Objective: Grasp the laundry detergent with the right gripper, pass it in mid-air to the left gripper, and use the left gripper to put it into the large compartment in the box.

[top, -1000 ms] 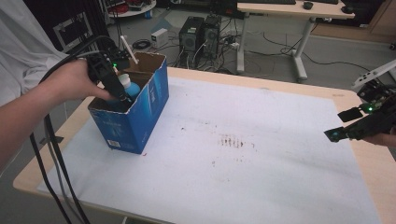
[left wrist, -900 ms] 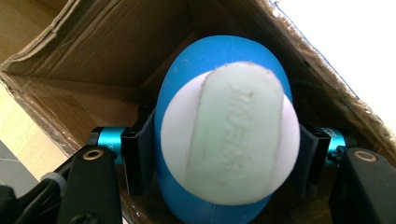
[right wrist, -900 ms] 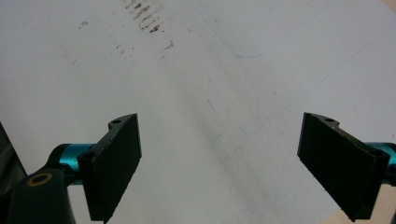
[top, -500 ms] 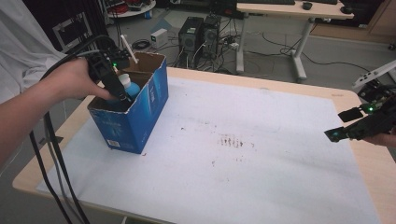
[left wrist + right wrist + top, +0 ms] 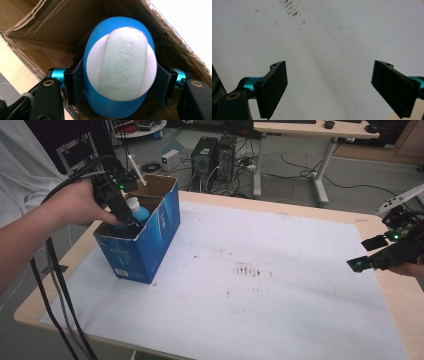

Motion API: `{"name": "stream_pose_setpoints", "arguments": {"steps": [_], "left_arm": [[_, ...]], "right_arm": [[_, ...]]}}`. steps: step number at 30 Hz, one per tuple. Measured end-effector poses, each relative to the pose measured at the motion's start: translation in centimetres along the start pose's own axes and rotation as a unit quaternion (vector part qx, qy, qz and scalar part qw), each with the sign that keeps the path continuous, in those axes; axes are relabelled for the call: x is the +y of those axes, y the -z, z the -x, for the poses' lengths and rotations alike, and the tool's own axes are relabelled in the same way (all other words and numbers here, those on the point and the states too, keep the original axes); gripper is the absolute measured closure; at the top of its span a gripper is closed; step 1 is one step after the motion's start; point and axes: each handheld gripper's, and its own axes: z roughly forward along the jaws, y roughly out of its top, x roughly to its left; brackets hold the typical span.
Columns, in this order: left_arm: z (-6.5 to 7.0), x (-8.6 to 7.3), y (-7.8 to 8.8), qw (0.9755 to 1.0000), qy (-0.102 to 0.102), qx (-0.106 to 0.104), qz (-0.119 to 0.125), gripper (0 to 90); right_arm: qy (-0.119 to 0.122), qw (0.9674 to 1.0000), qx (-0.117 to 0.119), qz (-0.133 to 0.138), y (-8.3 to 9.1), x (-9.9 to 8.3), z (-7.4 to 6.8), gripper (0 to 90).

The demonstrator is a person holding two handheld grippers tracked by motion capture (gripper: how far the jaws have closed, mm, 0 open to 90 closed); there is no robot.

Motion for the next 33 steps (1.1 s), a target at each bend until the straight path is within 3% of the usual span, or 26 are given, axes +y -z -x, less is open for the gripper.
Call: {"name": "stream_pose_setpoints", "arguments": {"steps": [9, 14, 24, 29, 33], "left_arm": [[0.2, 0.2, 0.0, 0.9998, -0.013, 0.006, -0.013, 28.9], [0.2, 0.3, 0.6, 0.9996, -0.01, 0.023, -0.016, 23.5], [1.0, 1.1, 4.2, 0.9989, -0.023, 0.04, 0.001, 21.4], [2.5, 2.2, 6.0, 0.9976, -0.045, 0.05, 0.017, 21.3], [4.2, 3.7, 6.8, 0.9952, -0.084, 0.044, 0.023, 21.3]], "right_arm": [[-0.002, 1.0, 0.002, 0.002, -0.1, -0.3, 0.0, 13.0], [-0.025, 0.9994, 0.014, 0.017, 0.0, -0.4, 0.1, 13.0], [-0.033, 0.9987, 0.025, 0.028, 0.2, -0.6, 0.0, 12.9], [-0.034, 0.9988, 0.026, 0.023, -0.2, -0.5, -0.5, 12.9], [-0.023, 0.9992, 0.028, 0.014, -0.5, -0.2, -1.2, 13.0]]}}
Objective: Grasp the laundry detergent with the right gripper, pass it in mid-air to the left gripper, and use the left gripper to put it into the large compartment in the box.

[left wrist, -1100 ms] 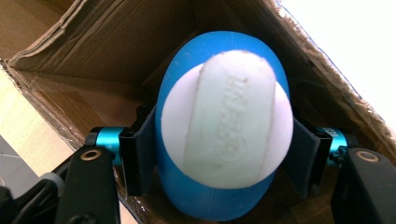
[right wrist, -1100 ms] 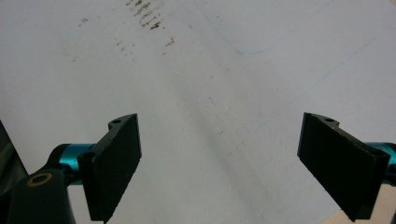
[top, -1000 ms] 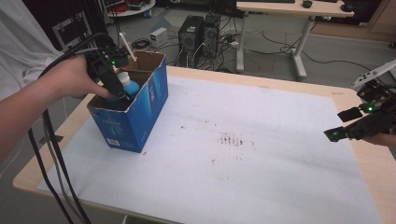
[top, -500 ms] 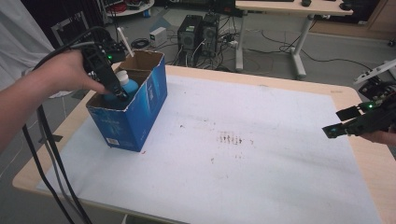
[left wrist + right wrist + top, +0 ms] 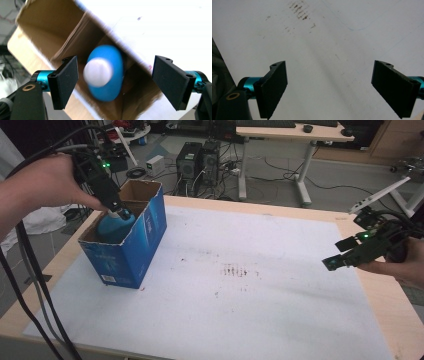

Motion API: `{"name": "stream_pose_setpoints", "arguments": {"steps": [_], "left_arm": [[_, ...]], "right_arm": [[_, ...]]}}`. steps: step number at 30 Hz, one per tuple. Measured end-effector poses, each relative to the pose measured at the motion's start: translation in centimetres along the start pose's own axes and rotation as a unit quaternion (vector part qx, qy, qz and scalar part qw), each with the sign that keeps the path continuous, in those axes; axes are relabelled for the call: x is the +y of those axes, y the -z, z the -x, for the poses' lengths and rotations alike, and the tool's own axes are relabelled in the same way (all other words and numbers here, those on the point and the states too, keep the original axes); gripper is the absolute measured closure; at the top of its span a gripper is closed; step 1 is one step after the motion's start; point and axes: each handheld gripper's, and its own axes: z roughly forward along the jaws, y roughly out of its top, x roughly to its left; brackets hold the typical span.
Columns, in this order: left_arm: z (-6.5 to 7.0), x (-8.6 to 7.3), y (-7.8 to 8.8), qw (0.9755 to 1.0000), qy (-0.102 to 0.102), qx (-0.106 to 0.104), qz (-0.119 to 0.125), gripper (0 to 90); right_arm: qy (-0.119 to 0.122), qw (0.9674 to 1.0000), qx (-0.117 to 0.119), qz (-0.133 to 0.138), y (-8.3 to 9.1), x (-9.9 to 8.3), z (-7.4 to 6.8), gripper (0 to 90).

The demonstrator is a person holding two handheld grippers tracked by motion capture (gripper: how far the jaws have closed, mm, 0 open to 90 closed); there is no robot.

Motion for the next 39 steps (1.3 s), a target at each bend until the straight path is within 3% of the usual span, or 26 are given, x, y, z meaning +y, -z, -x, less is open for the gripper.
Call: {"name": "stream_pose_setpoints", "arguments": {"steps": [4, 10, 19, 25, 39], "left_arm": [[1.8, 1.9, 0.0, 0.9992, -0.032, -0.02, 0.008, 21.4], [3.9, 4.5, -1.2, 0.9958, -0.077, -0.045, 0.019, 21.4], [7.2, 7.4, -3.9, 0.9898, -0.12, -0.069, 0.035, 21.3], [8.4, 7.9, -6.0, 0.9879, -0.132, -0.077, 0.03, 21.3], [9.4, 8.0, -9.0, 0.9881, -0.137, -0.066, 0.023, 21.4]], "right_arm": [[0.009, 0.9999, 0.004, -0.005, -0.3, 0.4, -0.8, 12.9], [0.016, 0.9998, 0.003, -0.012, -0.6, 0.7, -1.5, 13.0], [0.032, 0.9994, 0.009, -0.011, -1.0, 1.1, -2.7, 13.0], [0.038, 0.9991, 0.015, -0.011, -1.4, 1.1, -2.9, 13.0], [0.055, 0.998, 0.022, -0.022, -2.5, 1.6, -3.2, 13.0]]}}
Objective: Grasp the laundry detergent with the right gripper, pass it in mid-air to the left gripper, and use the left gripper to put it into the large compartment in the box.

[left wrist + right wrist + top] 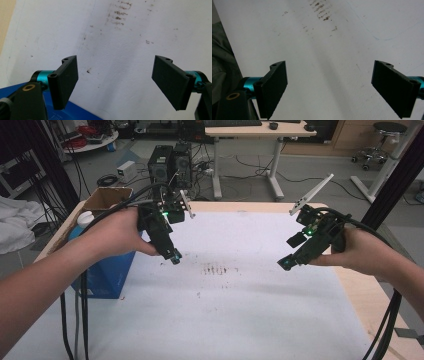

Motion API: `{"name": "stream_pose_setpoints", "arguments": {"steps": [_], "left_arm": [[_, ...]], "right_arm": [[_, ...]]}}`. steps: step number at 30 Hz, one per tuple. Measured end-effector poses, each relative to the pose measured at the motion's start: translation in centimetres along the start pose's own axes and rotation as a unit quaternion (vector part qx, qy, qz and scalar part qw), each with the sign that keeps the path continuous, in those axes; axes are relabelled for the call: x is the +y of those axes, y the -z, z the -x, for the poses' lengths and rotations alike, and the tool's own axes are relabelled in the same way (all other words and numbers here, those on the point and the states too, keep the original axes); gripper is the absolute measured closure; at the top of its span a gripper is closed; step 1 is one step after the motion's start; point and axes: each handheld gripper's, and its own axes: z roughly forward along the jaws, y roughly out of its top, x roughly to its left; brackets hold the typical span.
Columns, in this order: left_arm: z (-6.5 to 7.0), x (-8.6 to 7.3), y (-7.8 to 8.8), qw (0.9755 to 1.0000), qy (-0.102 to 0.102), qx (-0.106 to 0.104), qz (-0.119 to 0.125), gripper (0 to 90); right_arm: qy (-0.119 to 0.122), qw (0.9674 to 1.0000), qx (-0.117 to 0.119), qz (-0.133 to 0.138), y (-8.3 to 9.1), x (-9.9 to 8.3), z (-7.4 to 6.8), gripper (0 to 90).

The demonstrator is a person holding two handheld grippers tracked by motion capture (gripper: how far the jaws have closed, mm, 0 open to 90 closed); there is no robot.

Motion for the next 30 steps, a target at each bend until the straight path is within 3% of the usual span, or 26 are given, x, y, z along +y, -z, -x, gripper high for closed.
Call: {"name": "stream_pose_setpoints", "arguments": {"steps": [30], "left_arm": [[0.15, -0.84, -0.38, 0.9999, 0.01, 0.002, -0.008, 21.4]], "right_arm": [[0.005, 1.0, 0.001, 0.0, 0.03, -0.22, 0.17, 13.0]]}}
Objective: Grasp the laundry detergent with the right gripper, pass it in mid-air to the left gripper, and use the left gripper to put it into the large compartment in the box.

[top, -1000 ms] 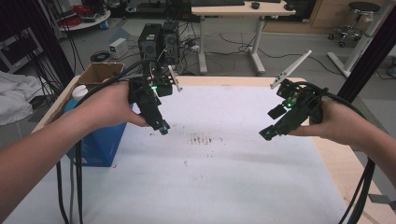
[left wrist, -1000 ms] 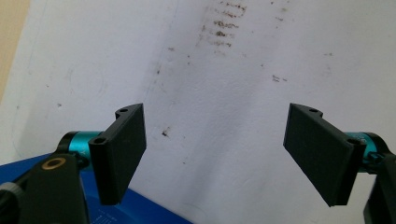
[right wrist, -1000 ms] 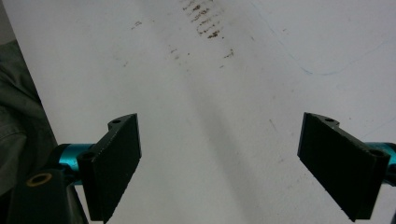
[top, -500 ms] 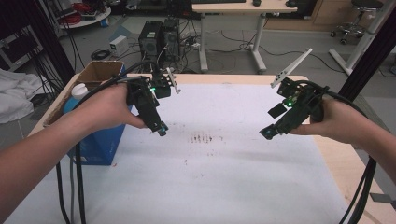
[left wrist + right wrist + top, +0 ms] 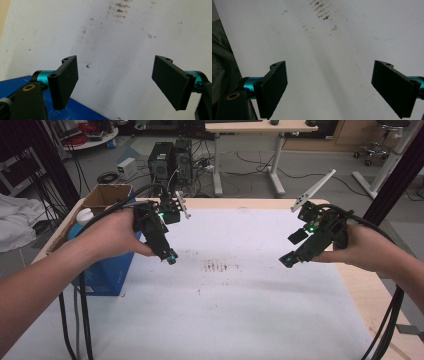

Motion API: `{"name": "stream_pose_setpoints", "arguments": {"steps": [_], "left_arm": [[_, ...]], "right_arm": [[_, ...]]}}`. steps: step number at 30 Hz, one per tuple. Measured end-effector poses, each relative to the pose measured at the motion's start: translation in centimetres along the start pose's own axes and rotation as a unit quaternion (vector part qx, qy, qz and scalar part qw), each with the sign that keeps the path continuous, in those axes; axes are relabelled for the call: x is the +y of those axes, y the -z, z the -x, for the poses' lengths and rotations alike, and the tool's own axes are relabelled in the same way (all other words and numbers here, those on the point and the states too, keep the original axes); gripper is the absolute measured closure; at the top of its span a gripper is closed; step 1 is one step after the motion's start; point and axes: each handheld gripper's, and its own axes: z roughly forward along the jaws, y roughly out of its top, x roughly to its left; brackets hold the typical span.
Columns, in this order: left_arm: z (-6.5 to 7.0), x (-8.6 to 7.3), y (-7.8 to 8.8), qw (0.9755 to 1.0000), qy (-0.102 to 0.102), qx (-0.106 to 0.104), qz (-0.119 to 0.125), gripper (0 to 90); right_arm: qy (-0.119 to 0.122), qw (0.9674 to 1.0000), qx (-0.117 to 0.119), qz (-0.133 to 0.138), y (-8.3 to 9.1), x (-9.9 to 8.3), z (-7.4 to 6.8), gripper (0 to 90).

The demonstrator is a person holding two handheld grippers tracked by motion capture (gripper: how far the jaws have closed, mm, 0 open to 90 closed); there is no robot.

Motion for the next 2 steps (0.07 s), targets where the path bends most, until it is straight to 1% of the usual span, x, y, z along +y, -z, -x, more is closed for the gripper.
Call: {"name": "stream_pose_setpoints", "arguments": {"steps": [2], "left_arm": [[-0.01, 0.0, 0.01, 1.0, 0.0, 0.0, 0.0, 21.3]], "right_arm": [[0.001, 1.0, -0.001, 0.0, 0.04, -0.04, 0.0, 13.0]]}}
